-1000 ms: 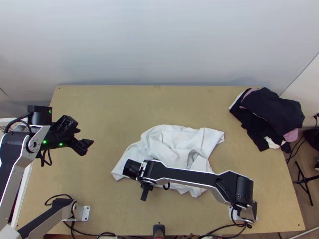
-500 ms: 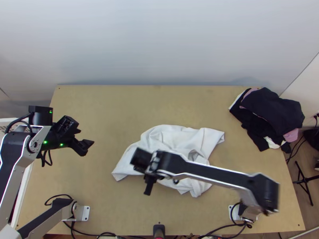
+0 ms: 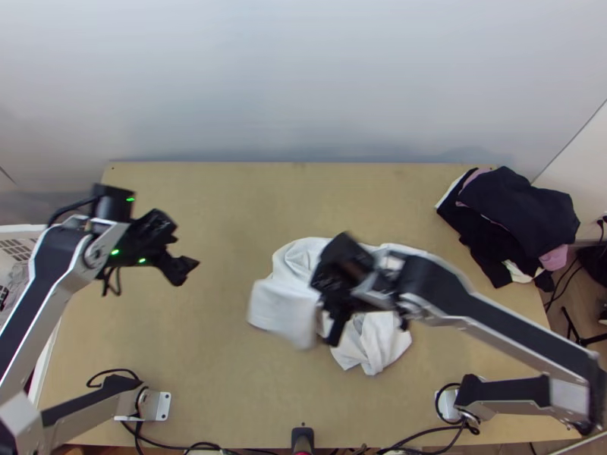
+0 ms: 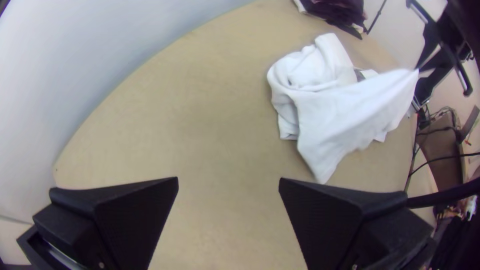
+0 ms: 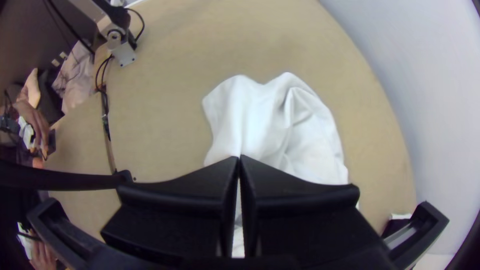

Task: Fold the t-shirt

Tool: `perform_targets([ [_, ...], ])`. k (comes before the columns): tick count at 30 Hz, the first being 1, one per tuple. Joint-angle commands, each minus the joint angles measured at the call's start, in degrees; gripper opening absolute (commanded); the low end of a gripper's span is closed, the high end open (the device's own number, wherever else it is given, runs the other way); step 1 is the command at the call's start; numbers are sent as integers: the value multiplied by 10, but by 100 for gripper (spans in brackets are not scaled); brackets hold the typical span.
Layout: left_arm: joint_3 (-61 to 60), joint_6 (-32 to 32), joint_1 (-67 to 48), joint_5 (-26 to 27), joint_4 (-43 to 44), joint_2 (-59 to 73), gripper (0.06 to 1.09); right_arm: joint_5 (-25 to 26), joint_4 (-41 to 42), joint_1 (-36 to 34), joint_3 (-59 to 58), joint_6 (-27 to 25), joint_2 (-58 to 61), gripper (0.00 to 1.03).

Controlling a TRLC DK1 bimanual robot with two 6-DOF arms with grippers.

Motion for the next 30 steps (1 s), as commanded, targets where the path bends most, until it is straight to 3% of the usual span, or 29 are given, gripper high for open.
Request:
perform_targets([
  [1,54,-2,-78,-16,29,105,104,-10,-69,-112,57,-11,-85,3],
  [8,95,-18,-163,-26,70,206,104,-47,-76,-284,120,-4,-92,3],
  [20,118,-24,-334,-74,79,282,104,-71,-64,-451,110,3,-107,3],
  [30,60,-21,-358,-116,107,266,104,-91,-61,-498,105,-5,-106,3],
])
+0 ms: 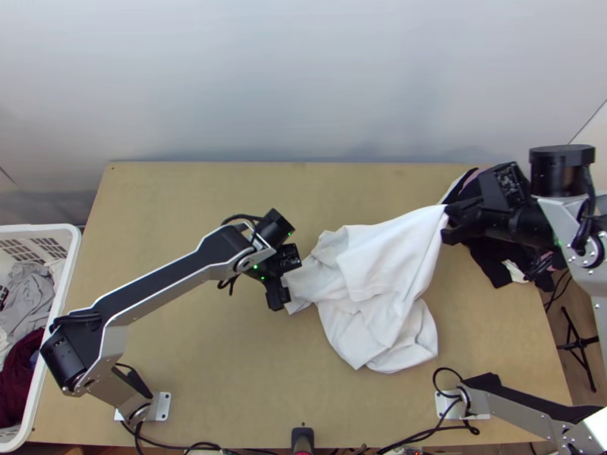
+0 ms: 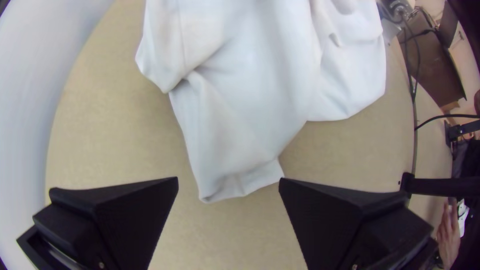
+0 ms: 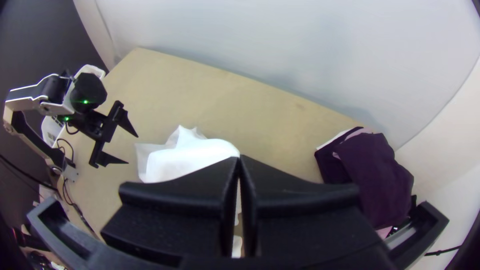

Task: Fold the t-shirt

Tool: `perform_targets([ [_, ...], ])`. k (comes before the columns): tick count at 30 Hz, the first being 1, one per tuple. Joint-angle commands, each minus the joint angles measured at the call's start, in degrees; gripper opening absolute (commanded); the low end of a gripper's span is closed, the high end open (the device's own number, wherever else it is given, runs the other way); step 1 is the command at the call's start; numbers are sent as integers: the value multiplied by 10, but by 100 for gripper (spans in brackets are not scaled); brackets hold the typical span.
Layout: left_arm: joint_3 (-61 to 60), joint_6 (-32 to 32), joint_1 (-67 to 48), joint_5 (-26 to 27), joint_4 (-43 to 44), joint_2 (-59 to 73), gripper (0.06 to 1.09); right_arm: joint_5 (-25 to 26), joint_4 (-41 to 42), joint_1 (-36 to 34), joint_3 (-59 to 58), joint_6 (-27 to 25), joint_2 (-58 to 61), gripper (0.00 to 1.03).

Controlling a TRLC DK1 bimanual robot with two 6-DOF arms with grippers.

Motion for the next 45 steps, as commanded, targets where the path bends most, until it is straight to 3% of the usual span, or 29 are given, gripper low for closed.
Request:
perform_targets([
  [1,-43,3,-14,-22,15,-7,104,-7,10,-56,-1,-12,1,3],
  [10,-72,-68,24,-12,19,2,104,-19,31,-81,-1,-13,12,3],
  [14,-71,-120,66,103,-10,6,104,-19,43,-84,-7,-11,14,3],
  [21,-78,-148,86,106,7,13,104,-19,72,-78,-28,10,-2,3],
  [32,-63,-210,112,231,40,43,104,-19,104,-78,-58,26,-28,3],
  [45,-76,-213,81,242,71,56,104,-20,112,-71,-54,34,-29,3],
])
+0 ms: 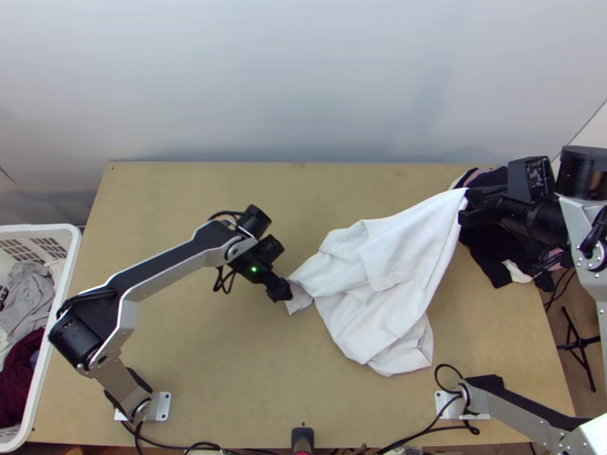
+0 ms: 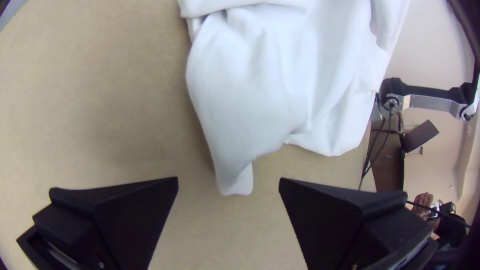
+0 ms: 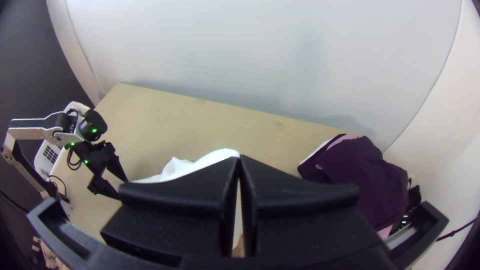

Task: Fold the t-shirt

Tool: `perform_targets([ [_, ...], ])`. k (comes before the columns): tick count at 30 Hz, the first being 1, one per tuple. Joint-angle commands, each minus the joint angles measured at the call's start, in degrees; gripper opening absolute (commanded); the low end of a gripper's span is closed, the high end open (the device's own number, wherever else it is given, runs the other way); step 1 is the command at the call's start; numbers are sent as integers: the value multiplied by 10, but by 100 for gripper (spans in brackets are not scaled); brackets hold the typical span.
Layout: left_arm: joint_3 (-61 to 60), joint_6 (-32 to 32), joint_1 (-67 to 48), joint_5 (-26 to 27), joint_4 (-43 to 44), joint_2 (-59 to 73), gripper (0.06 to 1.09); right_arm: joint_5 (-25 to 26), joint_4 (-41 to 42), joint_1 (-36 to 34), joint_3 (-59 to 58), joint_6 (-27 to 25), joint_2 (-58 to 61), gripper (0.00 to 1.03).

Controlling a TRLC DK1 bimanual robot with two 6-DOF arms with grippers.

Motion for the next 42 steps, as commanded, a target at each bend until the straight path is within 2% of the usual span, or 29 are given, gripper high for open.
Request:
perform_targets([
  [1,-4,-4,-23,8,17,15,104,0,6,5,5,4,1,3],
  [2,-4,-4,-27,8,19,19,103,0,6,6,6,5,1,3],
  [3,-4,-1,-33,9,20,22,98,0,6,6,7,5,2,3],
  [7,-6,-1,-48,19,40,29,60,0,6,8,8,6,3,3],
  [9,-5,1,-47,44,43,33,32,0,6,15,8,8,4,3],
  [10,-4,1,-47,44,42,33,23,-1,6,17,7,10,4,3],
  [12,0,2,-39,45,30,29,16,-1,6,23,6,14,3,3],
  [20,73,20,76,68,-40,-75,14,-7,6,31,66,40,27,3],
  [25,144,43,147,72,-99,-136,14,-6,6,47,150,59,64,3],
  [32,268,51,298,76,-146,-187,14,-6,20,17,287,127,120,3],
  [37,337,57,372,80,-162,-198,14,-6,47,17,319,158,128,3],
  [40,372,57,409,86,-165,-205,14,1,71,-10,328,196,128,3],
  [42,387,57,425,88,-165,-209,14,1,74,-13,329,200,128,3],
])
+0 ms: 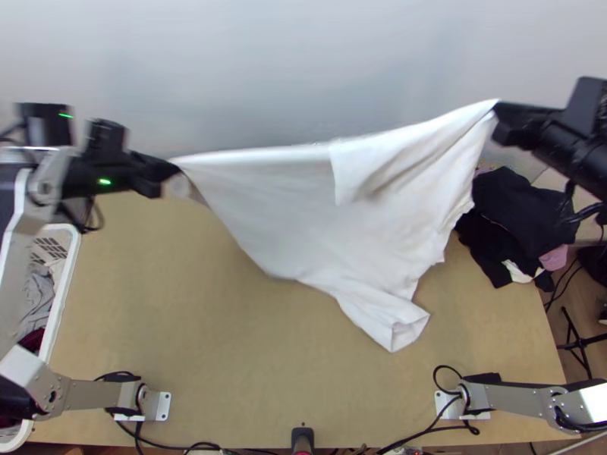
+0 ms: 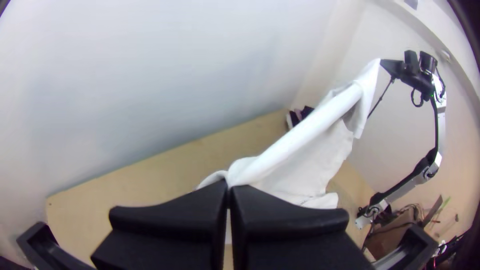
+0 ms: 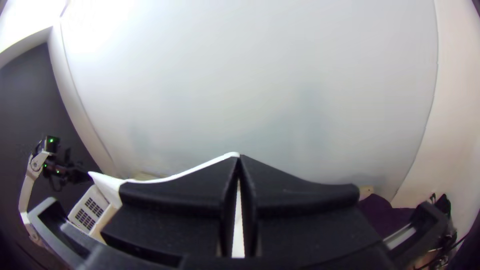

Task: Fold the t-shirt

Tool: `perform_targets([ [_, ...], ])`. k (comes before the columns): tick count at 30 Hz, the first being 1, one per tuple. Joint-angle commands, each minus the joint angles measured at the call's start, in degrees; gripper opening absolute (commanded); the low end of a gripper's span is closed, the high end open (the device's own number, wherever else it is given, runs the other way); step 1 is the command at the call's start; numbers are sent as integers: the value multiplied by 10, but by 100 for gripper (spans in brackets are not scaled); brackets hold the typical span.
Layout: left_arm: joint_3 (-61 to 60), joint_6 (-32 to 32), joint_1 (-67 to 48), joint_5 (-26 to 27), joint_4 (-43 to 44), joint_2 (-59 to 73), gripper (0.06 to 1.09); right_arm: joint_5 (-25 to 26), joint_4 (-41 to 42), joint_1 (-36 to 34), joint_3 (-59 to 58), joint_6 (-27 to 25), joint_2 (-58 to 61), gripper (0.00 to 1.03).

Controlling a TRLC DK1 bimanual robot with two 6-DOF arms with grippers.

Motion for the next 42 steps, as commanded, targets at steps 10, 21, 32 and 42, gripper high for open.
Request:
perform_targets([
  [10,172,-4,102,8,-25,-22,14,-14,27,27,43,51,0,3],
  [21,-109,72,-84,7,-65,-150,14,-88,-38,95,-173,4,-66,3],
  [32,-511,97,-412,-39,-90,-252,14,-88,-87,94,-431,-76,-137,3],
  [42,-628,133,-490,-99,-96,-200,17,-82,-87,50,-563,-160,-75,3],
])
